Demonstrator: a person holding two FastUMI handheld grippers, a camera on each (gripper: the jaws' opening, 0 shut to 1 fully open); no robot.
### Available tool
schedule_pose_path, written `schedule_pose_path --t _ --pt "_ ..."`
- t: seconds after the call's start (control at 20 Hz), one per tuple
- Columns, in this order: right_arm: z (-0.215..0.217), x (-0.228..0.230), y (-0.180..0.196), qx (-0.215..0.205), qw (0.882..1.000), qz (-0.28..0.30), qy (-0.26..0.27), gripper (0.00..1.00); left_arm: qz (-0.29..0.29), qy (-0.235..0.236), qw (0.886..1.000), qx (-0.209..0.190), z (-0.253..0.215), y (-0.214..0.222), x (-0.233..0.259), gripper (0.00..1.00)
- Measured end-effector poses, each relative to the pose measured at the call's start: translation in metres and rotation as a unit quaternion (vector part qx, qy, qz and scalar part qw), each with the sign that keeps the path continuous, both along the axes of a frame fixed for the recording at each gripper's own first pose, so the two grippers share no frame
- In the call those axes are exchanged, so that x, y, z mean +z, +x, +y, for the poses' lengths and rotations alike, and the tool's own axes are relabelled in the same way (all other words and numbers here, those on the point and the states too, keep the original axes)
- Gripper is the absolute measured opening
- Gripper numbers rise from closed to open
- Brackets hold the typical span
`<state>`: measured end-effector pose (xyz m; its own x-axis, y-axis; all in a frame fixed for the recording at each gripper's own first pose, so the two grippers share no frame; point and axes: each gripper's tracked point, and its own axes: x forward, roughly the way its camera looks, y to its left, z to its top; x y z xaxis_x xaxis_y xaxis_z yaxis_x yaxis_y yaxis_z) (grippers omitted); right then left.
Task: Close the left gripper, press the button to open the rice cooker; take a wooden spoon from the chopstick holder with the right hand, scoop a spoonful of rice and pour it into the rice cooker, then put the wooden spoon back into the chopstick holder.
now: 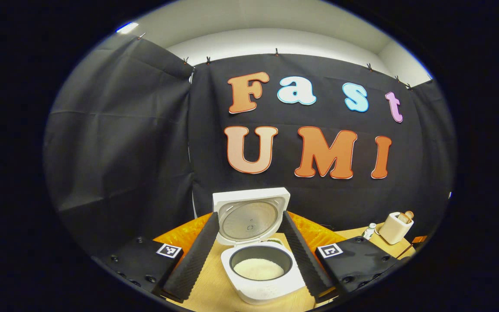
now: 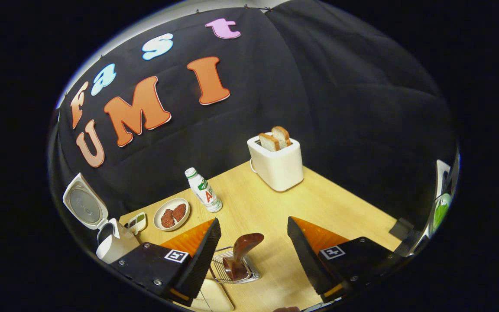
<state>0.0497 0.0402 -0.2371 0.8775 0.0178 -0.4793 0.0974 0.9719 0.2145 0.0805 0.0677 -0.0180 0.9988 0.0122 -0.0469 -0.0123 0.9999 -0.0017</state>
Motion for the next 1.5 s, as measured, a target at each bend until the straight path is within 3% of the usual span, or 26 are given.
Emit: schedule_pose_path --t 0.25,0.5,0.85,1.25,1.5 --pt "0.008 0.045 -0.016 0.023 0.998 -0.032 -0.046 0.94 0.004 -0.012 1.000 -0.009 -0.008 0.070 0.024 0.99" --pt "0.015 0.059 -0.036 0.025 0.997 -0.042 -0.053 0.95 -0.009 -0.010 1.000 -0.004 -0.013 0.152 0.040 0.98" --pt "-0.002 0.067 -0.056 0.001 0.996 -0.038 -0.082 0.95 0.032 0.015 0.999 0.011 -0.006 0.248 0.016 0.98" --pt "-0.001 0.100 -0.049 -0.001 0.995 -0.066 -0.077 0.95 0.091 0.032 0.995 0.013 -0.010 0.285 -0.032 0.99" --pt "-0.007 0.092 -0.045 0.008 0.996 -0.063 -0.069 0.95 0.107 0.001 0.994 0.029 -0.002 0.274 -0.048 0.99"
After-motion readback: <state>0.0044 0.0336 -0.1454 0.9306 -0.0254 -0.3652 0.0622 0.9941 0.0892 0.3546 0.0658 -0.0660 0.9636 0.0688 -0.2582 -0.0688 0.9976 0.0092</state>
